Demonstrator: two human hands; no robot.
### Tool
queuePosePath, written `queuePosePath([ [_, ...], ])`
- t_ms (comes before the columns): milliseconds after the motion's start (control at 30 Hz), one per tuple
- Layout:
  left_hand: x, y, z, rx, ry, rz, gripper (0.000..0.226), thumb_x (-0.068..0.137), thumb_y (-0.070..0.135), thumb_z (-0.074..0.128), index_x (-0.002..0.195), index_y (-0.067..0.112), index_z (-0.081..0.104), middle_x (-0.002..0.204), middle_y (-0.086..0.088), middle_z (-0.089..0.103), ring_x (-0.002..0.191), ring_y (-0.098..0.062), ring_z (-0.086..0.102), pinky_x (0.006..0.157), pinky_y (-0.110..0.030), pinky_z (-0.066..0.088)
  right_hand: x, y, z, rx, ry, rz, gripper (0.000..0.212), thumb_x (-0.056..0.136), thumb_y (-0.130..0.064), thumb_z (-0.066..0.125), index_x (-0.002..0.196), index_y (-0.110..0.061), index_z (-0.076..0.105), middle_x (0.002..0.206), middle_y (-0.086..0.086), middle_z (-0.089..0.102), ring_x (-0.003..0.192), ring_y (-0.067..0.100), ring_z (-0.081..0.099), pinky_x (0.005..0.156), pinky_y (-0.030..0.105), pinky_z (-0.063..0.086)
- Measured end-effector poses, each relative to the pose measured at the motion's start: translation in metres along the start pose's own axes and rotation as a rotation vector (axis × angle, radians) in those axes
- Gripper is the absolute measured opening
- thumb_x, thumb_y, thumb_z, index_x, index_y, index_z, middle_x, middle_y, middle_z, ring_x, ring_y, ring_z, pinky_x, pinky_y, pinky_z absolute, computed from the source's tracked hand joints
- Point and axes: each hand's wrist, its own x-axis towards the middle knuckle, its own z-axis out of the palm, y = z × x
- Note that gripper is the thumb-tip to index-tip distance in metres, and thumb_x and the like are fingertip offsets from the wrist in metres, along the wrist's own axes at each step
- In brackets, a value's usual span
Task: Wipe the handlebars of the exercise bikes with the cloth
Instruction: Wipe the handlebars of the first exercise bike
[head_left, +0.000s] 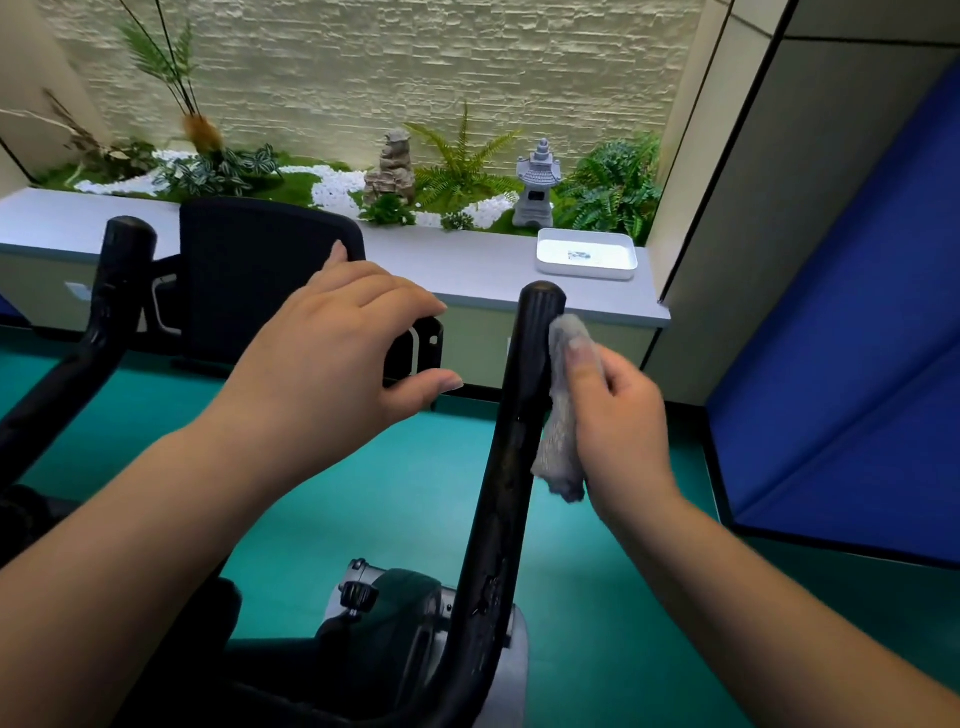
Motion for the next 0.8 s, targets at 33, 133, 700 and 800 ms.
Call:
queuePosePath([
  [33, 0.0, 0.0, 0.0, -0.003, -0.002, -0.002, 0.058, 0.077, 0.056, 0.057, 0.115, 0.013, 0.063, 0.11, 0.0, 0.066, 0.108, -0.021, 0.056, 0.117, -0.042, 0.018, 0.007, -0.008, 0.001, 0.04, -0.018, 0.004, 0.043, 0.098, -0.043, 0.048, 0.091, -0.002, 0.058, 0.078, 0.031, 0.052, 0.047, 0.03, 0.052, 0.035, 0.033, 0.043],
  [133, 0.0, 0.001, 0.0, -0.015, 0.006, -0.007, 0.058, 0.076, 0.056, 0.057, 0.115, 0.013, 0.064, 0.11, 0.0, 0.066, 0.108, -0.021, 0.056, 0.117, -0.039, 0.016, 0.019, -0.026, 0.006, 0.097, -0.045, -0.005, 0.05, 0.098, -0.046, 0.047, 0.1, 0.002, 0.06, 0.097, 0.041, 0.057, 0.059, 0.045, 0.059, 0.048, 0.064, 0.05],
  [700, 0.002, 0.0, 0.003, -0.098, 0.043, -0.003, 0.057, 0.076, 0.056, 0.057, 0.115, 0.015, 0.064, 0.107, 0.001, 0.066, 0.109, -0.021, 0.053, 0.118, -0.037, 0.013, 0.023, -0.042, -0.006, -0.847, -0.112, -0.802, 0.038, 0.08, -0.023, 0.076, 0.116, -0.015, 0.069, 0.097, 0.0, 0.043, 0.089, 0.012, 0.044, 0.077, 0.018, 0.04],
  [800, 0.001, -0.002, 0.003, -0.105, 0.053, 0.0, 0.057, 0.076, 0.055, 0.057, 0.114, 0.014, 0.064, 0.106, 0.0, 0.066, 0.109, -0.023, 0.054, 0.118, -0.041, 0.016, 0.019, -0.044, -0.007, -0.924, -0.179, -0.858, 0.037, 0.078, -0.022, 0.077, 0.114, -0.013, 0.07, 0.095, 0.004, 0.044, 0.086, 0.018, 0.045, 0.071, 0.028, 0.042],
])
